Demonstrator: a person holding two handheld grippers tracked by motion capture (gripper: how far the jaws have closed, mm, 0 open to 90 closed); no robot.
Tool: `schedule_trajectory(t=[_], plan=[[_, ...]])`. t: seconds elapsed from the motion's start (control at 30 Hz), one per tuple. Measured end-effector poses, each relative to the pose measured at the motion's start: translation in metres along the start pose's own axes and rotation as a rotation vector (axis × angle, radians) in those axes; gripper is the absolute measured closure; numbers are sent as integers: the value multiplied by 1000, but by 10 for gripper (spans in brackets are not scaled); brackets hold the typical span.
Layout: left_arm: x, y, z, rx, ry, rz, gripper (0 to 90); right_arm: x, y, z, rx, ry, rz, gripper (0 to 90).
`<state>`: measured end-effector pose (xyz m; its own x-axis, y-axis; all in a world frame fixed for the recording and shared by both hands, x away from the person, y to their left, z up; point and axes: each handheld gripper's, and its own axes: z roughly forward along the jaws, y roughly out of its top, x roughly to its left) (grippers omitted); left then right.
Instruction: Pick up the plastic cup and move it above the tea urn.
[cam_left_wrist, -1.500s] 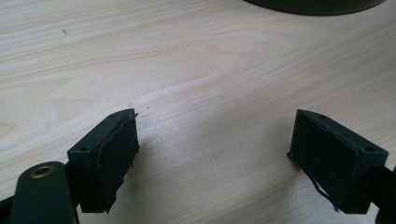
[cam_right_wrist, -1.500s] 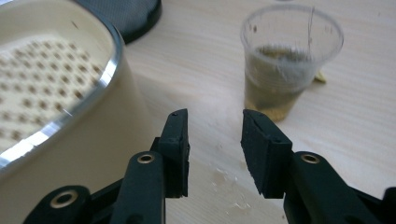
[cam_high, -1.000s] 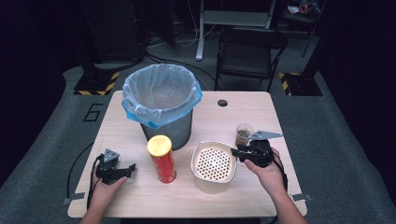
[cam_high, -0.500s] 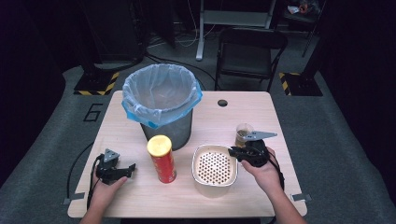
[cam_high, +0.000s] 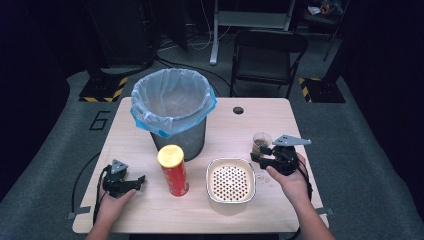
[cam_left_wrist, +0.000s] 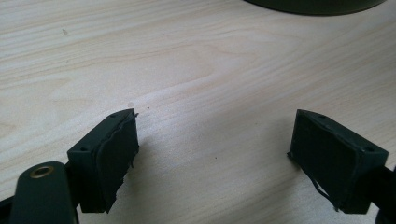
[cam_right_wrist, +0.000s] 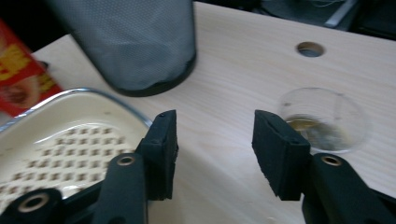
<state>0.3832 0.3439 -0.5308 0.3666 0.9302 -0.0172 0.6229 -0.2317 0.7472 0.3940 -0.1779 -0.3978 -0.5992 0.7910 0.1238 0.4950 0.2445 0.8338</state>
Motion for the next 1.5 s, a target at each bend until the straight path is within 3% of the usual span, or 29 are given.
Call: schedule_trajectory(t=[0.1, 0.13, 0.23, 0.33, 0.43, 0.53, 0.7, 0.8, 1.13, 1.5], plan=[[0, 0, 0, 0, 0, 0, 149, -14, -1, 0, -5, -54, 8, 463], [0, 0, 0, 0, 0, 0, 149, -23, -4, 3, -6, -96, 11, 430], [0, 0, 0, 0, 0, 0, 149, -29, -6, 7, 1, -124, 11, 395], [0, 0, 0, -1, 0, 0, 149, -40, -13, 20, 16, -184, 9, 266], [0, 0, 0, 1, -1, -1, 148, -43, -15, 26, 18, -196, 13, 229], [0, 0, 0, 0, -1, 0, 149, -48, -20, 40, 39, -243, 19, 203], [0, 0, 0, 1, -1, 0, 149, -50, -20, 55, 50, -252, 2, 203], [0, 0, 0, 1, -1, 0, 149, -54, -20, 68, 59, -286, -13, 197], [0, 0, 0, 1, -1, -1, 149, -55, -24, 91, 99, -280, -16, 193], [0, 0, 0, 1, -1, -1, 149, -54, -24, 108, 56, -278, -20, 206]])
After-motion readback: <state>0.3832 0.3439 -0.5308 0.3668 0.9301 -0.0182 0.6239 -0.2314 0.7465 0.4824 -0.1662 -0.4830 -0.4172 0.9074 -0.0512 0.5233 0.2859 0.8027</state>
